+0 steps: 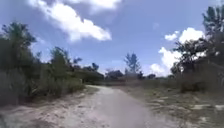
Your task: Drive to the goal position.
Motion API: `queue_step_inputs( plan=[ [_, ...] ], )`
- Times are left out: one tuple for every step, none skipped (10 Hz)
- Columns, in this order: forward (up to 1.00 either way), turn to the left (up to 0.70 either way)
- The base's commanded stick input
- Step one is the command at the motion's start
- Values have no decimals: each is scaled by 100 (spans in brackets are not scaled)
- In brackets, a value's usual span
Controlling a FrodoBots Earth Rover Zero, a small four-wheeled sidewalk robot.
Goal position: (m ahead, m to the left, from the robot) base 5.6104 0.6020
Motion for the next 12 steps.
queue_step_inputs(
  plan=[
    [100, 14],
    [100, 33],
    [100, 40],
    [100, 40],
    [100, 40],
    [100, 40],
    [100, 40],
    [100, 40],
    [100, 40],
    [100, 9],
    [100, 0],
    [100, 0]
  ],
)
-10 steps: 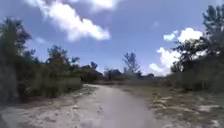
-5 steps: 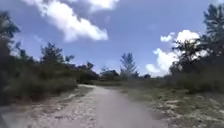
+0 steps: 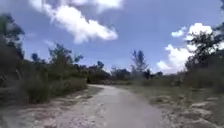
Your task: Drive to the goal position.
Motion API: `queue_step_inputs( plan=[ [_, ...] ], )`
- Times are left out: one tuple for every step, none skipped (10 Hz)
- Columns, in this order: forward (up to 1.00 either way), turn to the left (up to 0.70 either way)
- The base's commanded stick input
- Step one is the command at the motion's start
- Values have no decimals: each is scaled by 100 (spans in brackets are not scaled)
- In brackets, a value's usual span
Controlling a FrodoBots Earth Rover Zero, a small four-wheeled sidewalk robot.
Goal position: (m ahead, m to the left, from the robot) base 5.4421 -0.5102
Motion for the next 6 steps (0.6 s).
queue_step_inputs(
  plan=[
    [100, 0],
    [100, 0],
    [100, 0],
    [100, 0],
    [100, 0],
    [100, 0]
  ],
)
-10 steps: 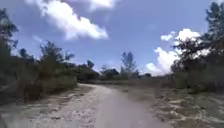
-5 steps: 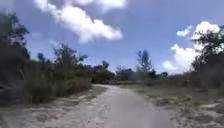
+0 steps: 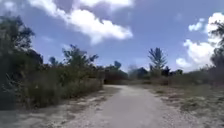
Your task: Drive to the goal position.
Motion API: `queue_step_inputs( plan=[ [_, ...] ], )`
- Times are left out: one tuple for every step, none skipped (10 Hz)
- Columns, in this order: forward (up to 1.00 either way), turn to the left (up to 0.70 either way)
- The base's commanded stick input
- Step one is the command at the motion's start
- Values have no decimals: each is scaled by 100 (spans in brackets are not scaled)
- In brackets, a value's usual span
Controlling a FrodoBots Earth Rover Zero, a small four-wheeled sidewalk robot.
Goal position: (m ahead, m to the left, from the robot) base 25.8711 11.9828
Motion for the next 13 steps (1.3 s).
queue_step_inputs(
  plan=[
    [100, 0],
    [100, 0],
    [100, 0],
    [100, 0],
    [100, 0],
    [100, 0],
    [100, 0],
    [100, 0],
    [100, 0],
    [100, 0],
    [100, 0],
    [100, 0],
    [100, 0]
  ],
)
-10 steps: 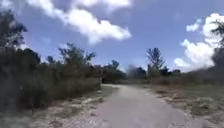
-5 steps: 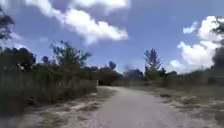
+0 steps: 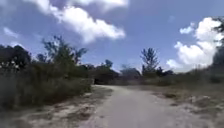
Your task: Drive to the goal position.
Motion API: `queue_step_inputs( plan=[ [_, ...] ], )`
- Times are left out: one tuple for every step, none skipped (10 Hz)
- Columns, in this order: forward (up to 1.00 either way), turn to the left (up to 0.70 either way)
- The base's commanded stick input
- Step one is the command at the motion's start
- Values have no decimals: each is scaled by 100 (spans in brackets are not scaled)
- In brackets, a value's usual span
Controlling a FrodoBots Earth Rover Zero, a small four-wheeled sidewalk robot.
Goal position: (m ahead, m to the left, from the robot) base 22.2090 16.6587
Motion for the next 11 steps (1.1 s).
queue_step_inputs(
  plan=[
    [100, 0],
    [100, 0],
    [100, 0],
    [100, 0],
    [100, 0],
    [100, 0],
    [100, 0],
    [100, 0],
    [100, 0],
    [100, 0],
    [100, 0]
  ],
)
